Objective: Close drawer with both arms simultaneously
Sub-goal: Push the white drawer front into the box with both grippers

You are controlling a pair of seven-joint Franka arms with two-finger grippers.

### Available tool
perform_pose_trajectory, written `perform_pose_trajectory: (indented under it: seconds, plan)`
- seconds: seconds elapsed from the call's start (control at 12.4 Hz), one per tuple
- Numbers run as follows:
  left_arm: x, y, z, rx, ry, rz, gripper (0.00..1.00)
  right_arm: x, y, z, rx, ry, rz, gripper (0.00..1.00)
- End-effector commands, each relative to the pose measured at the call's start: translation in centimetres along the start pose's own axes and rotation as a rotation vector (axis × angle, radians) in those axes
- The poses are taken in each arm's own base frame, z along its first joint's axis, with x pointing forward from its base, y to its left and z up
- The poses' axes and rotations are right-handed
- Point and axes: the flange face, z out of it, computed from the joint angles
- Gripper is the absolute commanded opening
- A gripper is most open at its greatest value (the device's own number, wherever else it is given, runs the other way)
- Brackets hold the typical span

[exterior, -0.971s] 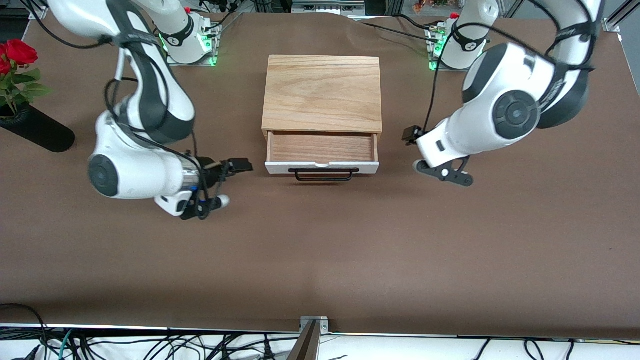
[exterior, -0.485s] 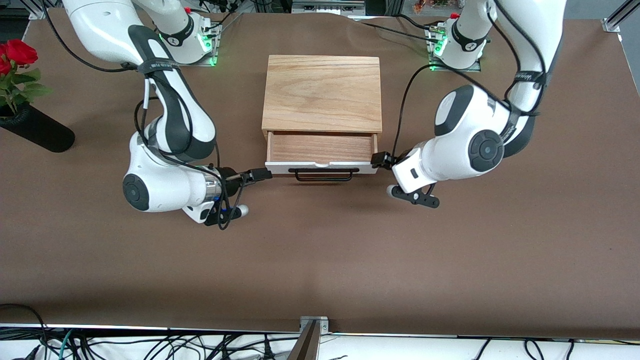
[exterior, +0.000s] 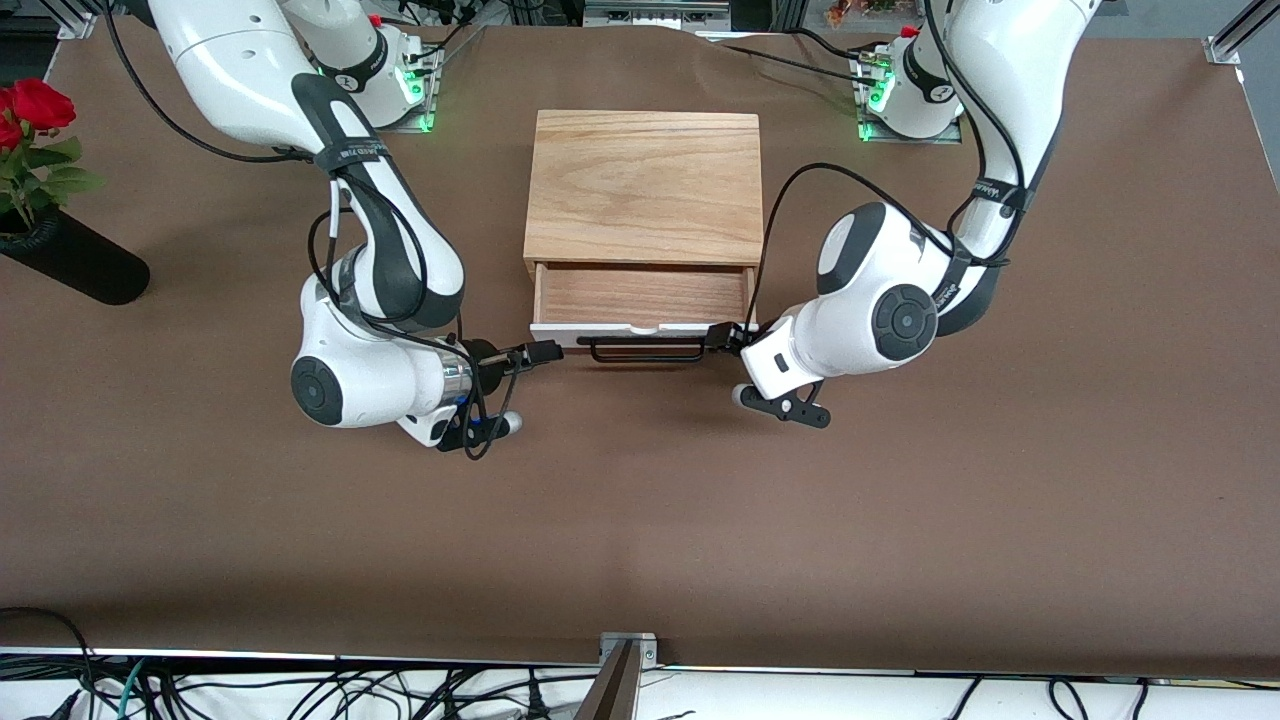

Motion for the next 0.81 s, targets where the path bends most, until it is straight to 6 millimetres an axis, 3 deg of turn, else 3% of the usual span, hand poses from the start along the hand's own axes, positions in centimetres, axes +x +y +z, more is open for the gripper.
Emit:
perform_pose_trajectory:
  seconds: [0.0, 0.73]
  plan:
    - [-0.2, 1.1, 0.5, -0.021, -0.011, 0.018, 1.00, -0.4, -0.6, 0.6, 0.014, -0.006, 0.001, 1.00]
    - [-1.1, 1.1, 2.7, -0.010, -0.059, 0.004, 1.00, -1.4, -0.9, 2.9, 0.041, -0.057, 0.014, 1.00]
